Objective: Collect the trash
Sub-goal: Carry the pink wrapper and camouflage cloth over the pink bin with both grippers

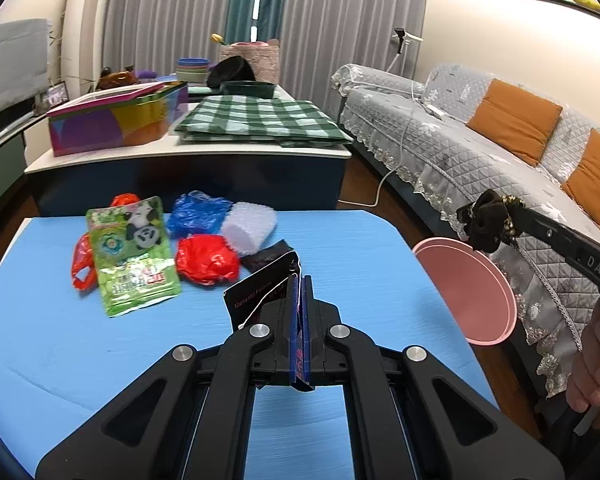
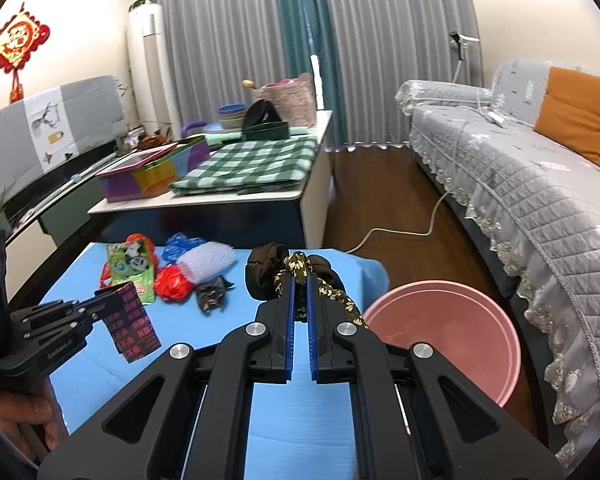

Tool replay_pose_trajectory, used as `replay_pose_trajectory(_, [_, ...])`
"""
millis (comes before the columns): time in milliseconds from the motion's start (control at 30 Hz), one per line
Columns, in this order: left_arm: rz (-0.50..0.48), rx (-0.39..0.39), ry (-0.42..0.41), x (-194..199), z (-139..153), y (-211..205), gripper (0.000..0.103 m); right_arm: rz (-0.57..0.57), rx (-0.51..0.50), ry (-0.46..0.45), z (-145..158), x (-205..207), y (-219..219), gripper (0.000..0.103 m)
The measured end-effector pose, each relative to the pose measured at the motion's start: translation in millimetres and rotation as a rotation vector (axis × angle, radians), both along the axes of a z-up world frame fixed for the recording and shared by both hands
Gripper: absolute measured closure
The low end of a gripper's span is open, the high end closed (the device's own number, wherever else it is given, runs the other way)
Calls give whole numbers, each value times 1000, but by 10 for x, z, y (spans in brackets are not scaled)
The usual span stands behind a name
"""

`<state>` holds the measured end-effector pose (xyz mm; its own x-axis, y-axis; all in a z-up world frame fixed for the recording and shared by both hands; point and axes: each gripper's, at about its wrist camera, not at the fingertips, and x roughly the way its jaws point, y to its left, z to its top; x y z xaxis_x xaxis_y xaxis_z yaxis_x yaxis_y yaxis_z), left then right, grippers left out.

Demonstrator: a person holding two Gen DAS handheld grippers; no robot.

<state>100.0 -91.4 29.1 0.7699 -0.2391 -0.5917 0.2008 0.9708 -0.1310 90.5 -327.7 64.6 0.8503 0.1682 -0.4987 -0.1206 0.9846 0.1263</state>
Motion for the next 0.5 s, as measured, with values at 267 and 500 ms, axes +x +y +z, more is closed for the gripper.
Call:
replay_pose_trajectory(267, [-40, 0, 9, 75, 61, -307, 102, -76, -6, -8, 128, 30, -352, 97])
replay_pose_trajectory(500, [-80, 1, 4, 166, 132, -660, 102, -137, -3, -10, 216, 45, -694, 97])
